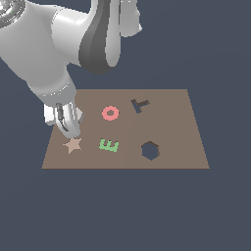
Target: Insert a designated object into the corresponding slot on a board.
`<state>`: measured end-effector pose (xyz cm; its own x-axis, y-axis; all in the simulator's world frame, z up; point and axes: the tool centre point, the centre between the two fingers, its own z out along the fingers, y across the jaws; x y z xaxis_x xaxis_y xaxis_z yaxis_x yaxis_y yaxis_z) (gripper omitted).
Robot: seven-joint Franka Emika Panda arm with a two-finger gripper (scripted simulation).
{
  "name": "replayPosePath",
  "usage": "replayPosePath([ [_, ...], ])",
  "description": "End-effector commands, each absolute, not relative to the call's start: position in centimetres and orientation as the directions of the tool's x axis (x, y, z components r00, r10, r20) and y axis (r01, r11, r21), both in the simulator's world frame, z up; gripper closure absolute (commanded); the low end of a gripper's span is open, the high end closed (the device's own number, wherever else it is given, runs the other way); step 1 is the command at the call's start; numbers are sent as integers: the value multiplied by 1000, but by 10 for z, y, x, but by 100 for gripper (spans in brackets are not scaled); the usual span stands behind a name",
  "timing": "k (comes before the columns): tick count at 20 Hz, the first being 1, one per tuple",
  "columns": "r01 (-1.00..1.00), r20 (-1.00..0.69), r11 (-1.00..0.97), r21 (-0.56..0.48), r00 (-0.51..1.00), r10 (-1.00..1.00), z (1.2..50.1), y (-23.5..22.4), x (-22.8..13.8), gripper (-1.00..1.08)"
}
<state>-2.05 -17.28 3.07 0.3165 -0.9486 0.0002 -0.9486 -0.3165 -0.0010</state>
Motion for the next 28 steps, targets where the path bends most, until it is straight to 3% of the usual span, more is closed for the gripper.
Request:
replayPosePath([
  [1, -949, 0, -316, 0, 316, -949, 30, -173, -21, 108],
  [11, -941, 0, -338, -1, 338, -941, 32, -143, -5, 108],
  [28, -887, 1, -461, 0, 461, -887, 39, 34, 77, 108],
])
